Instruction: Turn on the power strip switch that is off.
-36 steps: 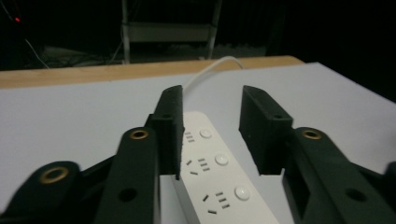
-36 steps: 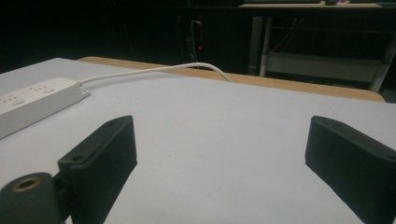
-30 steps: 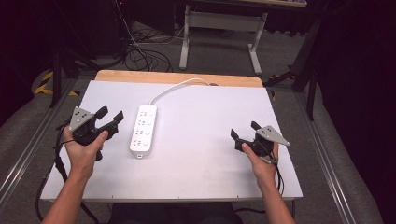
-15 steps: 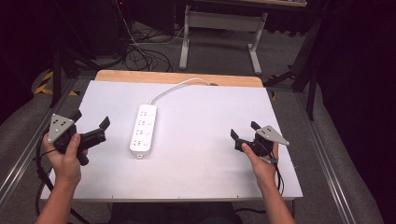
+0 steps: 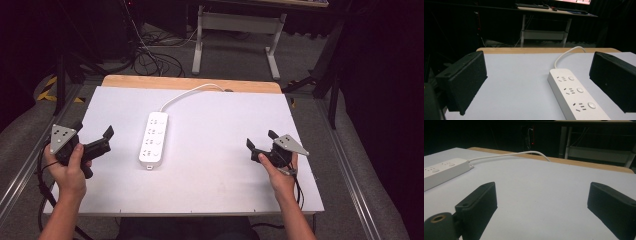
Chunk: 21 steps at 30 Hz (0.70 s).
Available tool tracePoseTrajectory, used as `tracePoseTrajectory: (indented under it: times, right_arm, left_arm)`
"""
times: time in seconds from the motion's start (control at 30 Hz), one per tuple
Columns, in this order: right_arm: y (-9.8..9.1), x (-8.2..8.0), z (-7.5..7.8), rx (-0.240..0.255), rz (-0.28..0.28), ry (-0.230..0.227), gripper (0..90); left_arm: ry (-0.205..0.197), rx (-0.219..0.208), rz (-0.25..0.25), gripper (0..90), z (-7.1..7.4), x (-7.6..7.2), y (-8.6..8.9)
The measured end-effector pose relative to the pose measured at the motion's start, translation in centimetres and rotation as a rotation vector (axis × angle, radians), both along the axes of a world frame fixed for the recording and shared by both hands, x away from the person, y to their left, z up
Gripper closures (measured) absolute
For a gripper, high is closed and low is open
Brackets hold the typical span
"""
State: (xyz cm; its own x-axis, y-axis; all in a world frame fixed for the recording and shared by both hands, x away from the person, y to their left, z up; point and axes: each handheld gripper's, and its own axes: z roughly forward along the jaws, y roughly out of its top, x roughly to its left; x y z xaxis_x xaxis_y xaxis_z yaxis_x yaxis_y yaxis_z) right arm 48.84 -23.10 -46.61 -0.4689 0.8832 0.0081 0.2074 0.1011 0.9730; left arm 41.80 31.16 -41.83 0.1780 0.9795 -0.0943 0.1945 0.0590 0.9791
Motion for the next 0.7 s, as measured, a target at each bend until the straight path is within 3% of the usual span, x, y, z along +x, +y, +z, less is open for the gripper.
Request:
tracePoseTrajectory:
  times: [0.27, 0.7]
  right_arm:
    - [0.01, -0.03, 0.00, -0.001, 0.000, 0.000, 9.3]
    - [0.01, 0.04, -0.07, -0.002, -0.001, 0.008, 9.3]
  left_arm:
    - [0.019, -0.040, 0.014, 2.1, -0.55, 0.20, 0.44]
    - [0.026, -0.030, 0.017, 2.9, -0.68, 0.32, 0.51]
